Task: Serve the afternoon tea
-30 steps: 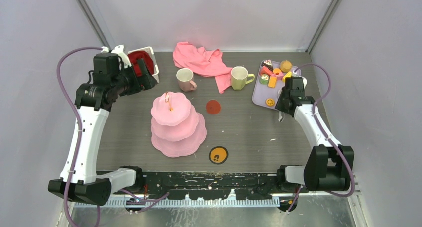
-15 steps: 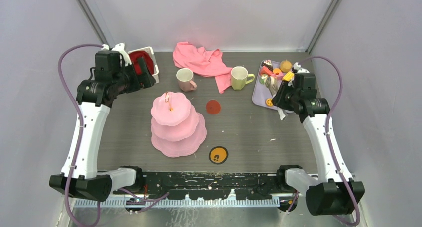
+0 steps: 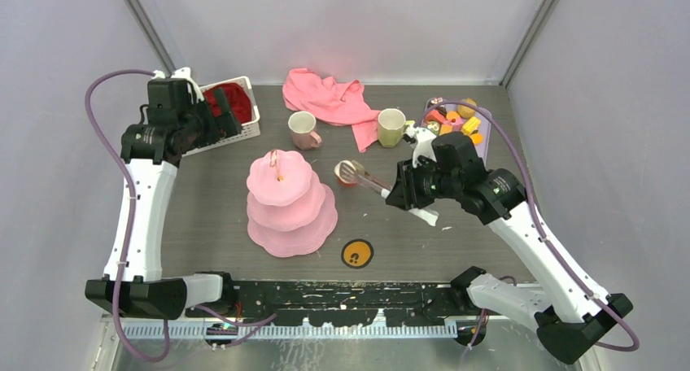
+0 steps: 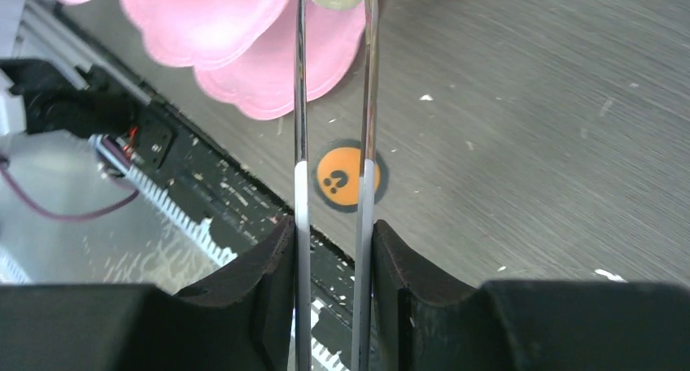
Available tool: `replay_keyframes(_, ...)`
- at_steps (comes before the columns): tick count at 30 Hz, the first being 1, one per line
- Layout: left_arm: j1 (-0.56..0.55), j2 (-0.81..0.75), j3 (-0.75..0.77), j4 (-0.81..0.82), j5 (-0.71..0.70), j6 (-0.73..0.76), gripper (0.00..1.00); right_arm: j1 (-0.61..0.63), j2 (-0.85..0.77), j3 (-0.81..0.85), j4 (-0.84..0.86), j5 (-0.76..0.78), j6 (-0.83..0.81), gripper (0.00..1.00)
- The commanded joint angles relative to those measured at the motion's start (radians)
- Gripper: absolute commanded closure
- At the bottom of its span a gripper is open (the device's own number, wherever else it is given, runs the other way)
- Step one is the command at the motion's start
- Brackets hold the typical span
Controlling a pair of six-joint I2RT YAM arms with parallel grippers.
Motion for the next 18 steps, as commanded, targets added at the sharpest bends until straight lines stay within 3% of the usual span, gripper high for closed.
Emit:
replay_keyframes(1, 0.022, -0.022, 0.007, 0.032, 0.025, -0.023, 0.07, 0.067, -0.033, 0.009, 0.034, -0.111, -0.024, 0.83)
replay_keyframes(9, 0.023, -0.032, -0.017, 0.04, 0.043, -0.036, 0.07, 0.298, 0.037, -0.006, 0.11, -0.114, -0.009, 0.82)
replay_keyframes(18, 0.022, -0.038, -0.035, 0.05, 0.049, -0.043, 0.07, 0.379, 0.12, 0.019, 0.22, -0.109, -0.008, 0.81)
